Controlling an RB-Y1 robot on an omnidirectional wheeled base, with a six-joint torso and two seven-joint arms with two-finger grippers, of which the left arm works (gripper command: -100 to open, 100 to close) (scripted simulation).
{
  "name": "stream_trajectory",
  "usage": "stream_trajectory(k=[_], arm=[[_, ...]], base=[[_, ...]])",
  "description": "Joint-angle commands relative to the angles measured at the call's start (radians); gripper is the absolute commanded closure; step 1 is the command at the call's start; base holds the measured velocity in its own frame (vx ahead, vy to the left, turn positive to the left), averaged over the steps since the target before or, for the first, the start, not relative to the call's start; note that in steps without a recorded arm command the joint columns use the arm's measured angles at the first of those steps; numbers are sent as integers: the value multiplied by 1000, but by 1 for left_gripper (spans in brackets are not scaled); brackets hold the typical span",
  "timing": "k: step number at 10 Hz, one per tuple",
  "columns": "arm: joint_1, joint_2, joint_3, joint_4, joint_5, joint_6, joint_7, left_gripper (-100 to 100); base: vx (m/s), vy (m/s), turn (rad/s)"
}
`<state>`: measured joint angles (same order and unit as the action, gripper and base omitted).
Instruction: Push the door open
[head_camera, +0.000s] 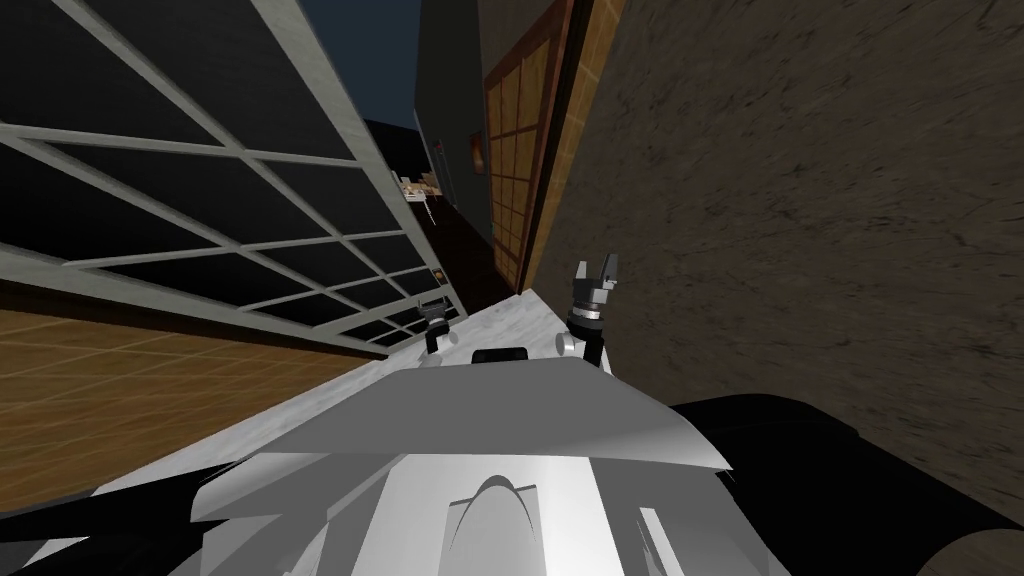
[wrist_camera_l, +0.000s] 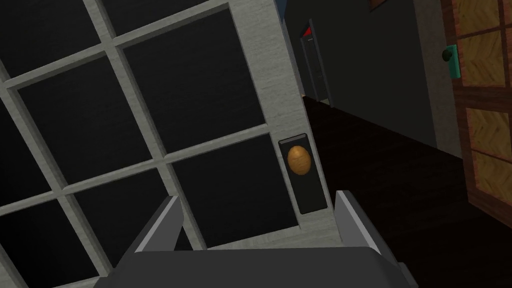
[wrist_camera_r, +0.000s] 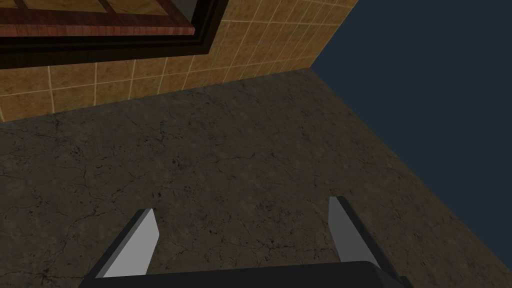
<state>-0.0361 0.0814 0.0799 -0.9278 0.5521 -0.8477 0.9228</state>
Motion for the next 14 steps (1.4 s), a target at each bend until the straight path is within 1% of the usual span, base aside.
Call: stream_trajectory(k=[1, 3, 7, 8, 9, 12, 13, 14], arm=[[-22, -4, 4, 50, 14, -17, 29, -100], [-45, -7, 8, 109, 32, -32, 62, -100], [-84, -15, 16, 204, 62, -59, 119, -100], [-102, -19, 19, 247, 76, -71, 144, -100], [-102, -19, 19, 247, 76, -71, 144, -100], [-126, -26, 24, 303, 94, -86, 178, -100], [-139, -30, 26, 334, 104, -95, 196, -100], [-144, -31, 27, 347, 108, -99, 204, -100]], base=[[82, 51, -68], [87, 71, -66], [82, 45, -64], [85, 59, -89], [72, 52, -35], [57, 41, -42], [80, 59, -74], [78, 56, -47]])
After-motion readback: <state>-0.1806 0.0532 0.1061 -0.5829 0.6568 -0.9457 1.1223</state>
